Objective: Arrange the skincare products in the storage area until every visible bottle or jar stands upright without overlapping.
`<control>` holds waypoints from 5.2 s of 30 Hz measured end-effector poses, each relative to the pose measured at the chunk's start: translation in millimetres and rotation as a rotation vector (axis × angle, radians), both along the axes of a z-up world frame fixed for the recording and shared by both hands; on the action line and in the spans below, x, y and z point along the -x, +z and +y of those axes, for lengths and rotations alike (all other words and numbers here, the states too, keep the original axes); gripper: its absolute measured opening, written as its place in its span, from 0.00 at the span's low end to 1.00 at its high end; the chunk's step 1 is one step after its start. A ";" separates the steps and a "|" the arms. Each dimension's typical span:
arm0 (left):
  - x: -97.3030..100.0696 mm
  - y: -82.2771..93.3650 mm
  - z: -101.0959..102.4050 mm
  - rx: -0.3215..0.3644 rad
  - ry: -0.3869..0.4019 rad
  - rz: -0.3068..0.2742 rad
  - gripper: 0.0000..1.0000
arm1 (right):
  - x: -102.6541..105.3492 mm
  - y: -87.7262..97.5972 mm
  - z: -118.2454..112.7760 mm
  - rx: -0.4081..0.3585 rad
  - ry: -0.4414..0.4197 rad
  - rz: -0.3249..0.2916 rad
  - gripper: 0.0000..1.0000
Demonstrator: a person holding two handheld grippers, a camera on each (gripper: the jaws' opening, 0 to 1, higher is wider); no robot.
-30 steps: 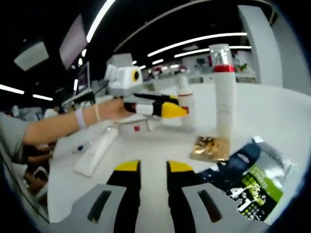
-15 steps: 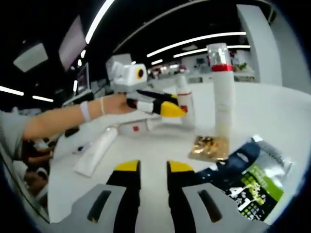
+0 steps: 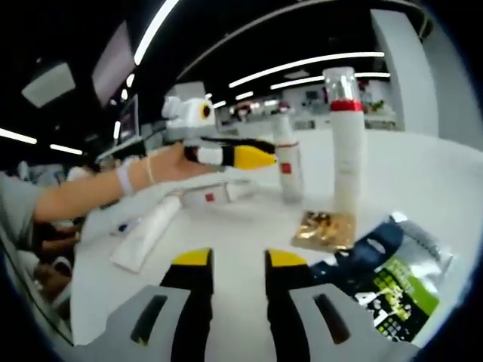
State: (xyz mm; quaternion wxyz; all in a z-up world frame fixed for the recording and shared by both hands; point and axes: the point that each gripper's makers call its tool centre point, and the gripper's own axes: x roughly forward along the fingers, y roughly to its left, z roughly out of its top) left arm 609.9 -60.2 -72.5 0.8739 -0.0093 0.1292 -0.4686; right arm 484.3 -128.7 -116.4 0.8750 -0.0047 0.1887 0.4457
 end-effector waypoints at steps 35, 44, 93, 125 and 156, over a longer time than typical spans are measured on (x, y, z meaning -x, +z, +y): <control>91.3 40.1 95.4 0.017 0.510 -0.167 1.00 | -12.6 39.9 -9.9 -0.161 -0.075 -0.125 1.00; 80.0 16.6 92.2 -0.079 0.501 -0.060 0.91 | -9.1 41.6 -12.1 -0.152 -0.063 -0.146 1.00; 31.4 -64.3 30.9 -0.528 0.260 0.406 0.38 | -16.9 33.6 -27.3 -0.163 -0.135 -0.112 0.87; 57.7 45.9 40.8 0.015 0.378 0.061 0.19 | -6.7 32.7 -10.4 -0.150 -0.064 -0.138 0.83; 112.2 48.5 -41.3 0.296 -0.026 -0.214 0.20 | 7.1 25.9 37.7 -0.125 0.072 -0.130 0.62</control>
